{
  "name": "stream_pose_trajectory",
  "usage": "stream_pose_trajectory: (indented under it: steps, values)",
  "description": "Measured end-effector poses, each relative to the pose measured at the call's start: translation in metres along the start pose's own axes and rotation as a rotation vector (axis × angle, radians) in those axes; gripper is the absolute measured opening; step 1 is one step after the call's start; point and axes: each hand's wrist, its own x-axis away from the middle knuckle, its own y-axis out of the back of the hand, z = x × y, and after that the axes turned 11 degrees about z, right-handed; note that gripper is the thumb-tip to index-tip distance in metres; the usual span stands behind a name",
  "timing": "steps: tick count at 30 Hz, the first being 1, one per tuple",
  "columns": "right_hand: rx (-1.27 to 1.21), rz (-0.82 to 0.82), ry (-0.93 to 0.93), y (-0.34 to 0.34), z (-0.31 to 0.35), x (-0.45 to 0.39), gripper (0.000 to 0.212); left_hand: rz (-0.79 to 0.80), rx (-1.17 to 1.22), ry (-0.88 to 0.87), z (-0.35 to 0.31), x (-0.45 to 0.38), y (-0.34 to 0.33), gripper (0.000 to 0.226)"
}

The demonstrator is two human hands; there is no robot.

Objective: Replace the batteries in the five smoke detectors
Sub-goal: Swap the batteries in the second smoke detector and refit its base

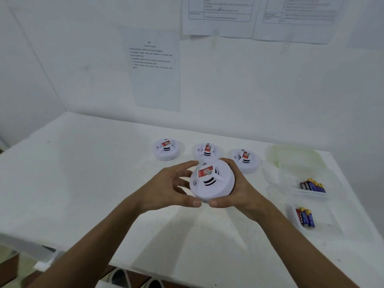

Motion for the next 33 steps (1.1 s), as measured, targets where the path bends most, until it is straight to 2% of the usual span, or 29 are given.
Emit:
stream_pose_trajectory:
  steps: [3,7,13,33]
  values:
    - [0.049,0.027,0.003,-0.001,0.001,0.001,0.094,-0.022,0.014,-0.026,-0.002,0.0,-0.001,0.083]
    - [0.133,0.075,-0.012,0.001,0.002,0.002,0.096,-0.025,-0.088,-0.065,0.001,-0.001,0.002,0.075]
    - [0.222,0.062,-0.027,-0.001,0.002,0.002,0.097,0.0,-0.268,-0.047,0.003,-0.001,0.001,0.088]
    - [0.243,0.046,0.011,-0.013,-0.002,-0.003,0.101,-0.044,-0.349,-0.11,0.001,0.008,0.009,0.079]
